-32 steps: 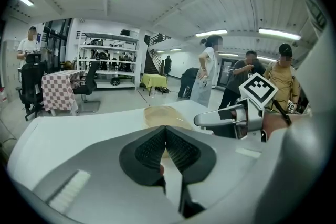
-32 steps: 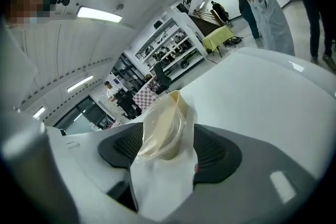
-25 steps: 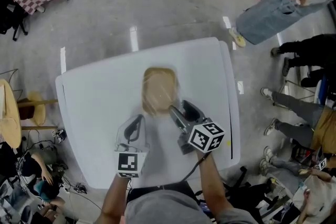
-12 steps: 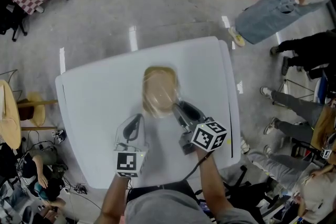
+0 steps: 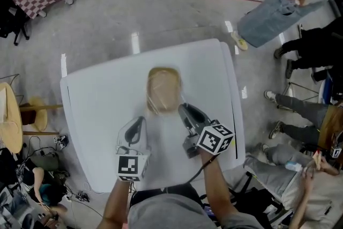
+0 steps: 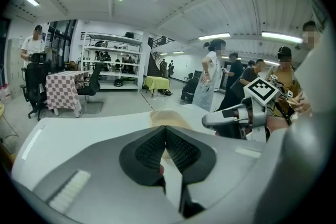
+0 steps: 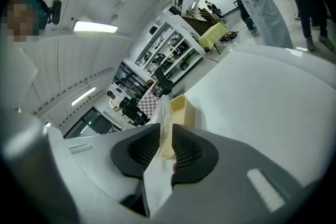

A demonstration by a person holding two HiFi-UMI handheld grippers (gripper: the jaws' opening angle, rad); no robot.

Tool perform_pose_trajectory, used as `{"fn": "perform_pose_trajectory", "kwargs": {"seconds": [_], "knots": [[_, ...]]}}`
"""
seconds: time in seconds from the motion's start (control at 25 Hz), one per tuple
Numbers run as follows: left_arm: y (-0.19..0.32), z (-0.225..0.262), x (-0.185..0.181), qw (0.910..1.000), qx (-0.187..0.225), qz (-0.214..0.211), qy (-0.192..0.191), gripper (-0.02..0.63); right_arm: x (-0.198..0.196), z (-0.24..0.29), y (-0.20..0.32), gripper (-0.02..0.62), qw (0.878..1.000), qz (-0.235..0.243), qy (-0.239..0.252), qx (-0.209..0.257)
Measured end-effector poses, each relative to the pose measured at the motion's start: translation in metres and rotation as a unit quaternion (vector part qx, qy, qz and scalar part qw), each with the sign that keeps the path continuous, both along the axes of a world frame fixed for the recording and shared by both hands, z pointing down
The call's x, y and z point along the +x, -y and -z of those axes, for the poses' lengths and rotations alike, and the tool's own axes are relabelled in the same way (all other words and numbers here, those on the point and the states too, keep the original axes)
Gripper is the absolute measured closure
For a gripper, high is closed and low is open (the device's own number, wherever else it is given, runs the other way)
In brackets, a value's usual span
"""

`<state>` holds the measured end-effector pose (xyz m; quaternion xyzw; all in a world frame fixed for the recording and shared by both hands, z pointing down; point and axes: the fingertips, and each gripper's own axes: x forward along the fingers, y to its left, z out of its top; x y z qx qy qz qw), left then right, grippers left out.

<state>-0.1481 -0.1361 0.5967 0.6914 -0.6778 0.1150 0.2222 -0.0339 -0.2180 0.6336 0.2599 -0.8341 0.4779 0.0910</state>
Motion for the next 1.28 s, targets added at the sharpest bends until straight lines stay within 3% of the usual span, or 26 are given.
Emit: {"fn": "perform_pose_trajectory", "kwargs": {"seconds": [0.36, 0.84, 1.28], "knots": [[-0.016, 0.026, -0.007, 0.9998, 0.019, 0.002, 0.01, 0.595, -0.005, 0.032, -0.01, 0.551, 1.0, -0.005, 0.007, 0.028], [-0.039, 0.072, -0.008, 0.998, 0.059, -0.008, 0.018, 0.595, -0.003, 0.084, -0.024, 0.557, 0.994, -0.016, -0.024, 0.109], [-0.056, 0.118, -0.004, 0.9951, 0.097, -0.014, 0.015, 0.595, 0.016, 0.141, -0.044, 0.558, 0.977, -0.033, -0.065, 0.201]]}}
